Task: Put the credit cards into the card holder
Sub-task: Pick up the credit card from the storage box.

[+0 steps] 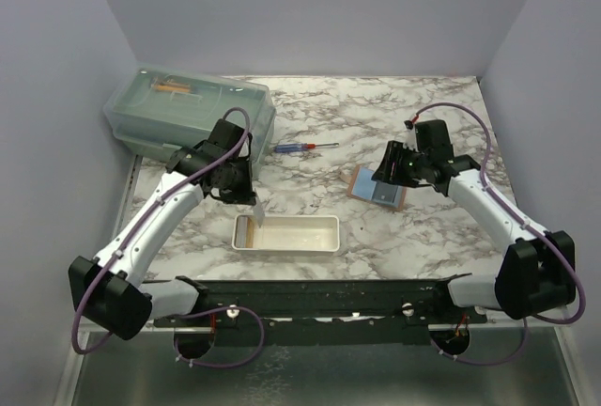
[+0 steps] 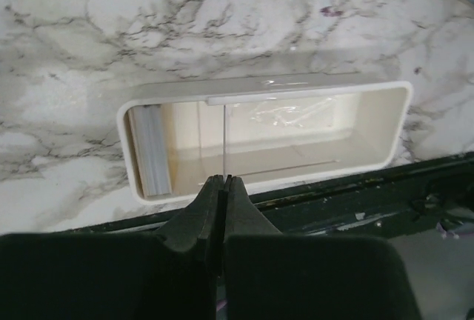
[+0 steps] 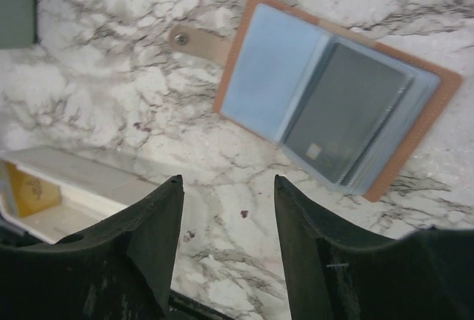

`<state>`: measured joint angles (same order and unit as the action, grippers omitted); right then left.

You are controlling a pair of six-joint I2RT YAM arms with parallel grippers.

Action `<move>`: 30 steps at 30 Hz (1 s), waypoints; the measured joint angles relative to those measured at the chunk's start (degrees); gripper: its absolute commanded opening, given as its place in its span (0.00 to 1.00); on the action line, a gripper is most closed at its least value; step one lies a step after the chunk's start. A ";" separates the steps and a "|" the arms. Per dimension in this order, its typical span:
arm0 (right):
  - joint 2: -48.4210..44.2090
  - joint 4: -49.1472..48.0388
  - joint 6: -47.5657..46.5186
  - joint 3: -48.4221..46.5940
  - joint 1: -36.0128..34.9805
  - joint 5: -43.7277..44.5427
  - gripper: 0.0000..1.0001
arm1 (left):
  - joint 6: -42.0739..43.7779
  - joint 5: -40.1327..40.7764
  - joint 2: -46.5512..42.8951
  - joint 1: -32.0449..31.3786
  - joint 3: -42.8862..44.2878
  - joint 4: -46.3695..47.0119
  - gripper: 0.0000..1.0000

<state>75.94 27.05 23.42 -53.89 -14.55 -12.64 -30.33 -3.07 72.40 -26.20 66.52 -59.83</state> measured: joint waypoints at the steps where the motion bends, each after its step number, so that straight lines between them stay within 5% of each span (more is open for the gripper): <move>1: -0.15 0.00 -0.09 -0.02 -0.02 -1.01 0.58 | 1.09 -1.86 -1.03 0.00 0.85 0.37 0.00; 8: -3.87 -6.99 2.38 0.00 -0.17 -19.06 0.64 | 7.26 -20.13 -6.16 0.11 1.42 8.07 0.00; 15: -5.25 -24.79 13.03 4.28 -4.85 -33.88 0.63 | 7.30 -40.68 0.44 -0.31 0.70 22.25 0.00; 30: -5.38 -42.12 26.82 15.67 -7.04 -44.59 0.44 | 5.88 -52.00 7.32 -4.63 -0.20 32.89 0.00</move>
<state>70.57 -15.07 50.24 -38.22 -21.58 -57.23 -24.45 -55.07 79.72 -30.83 66.32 -26.94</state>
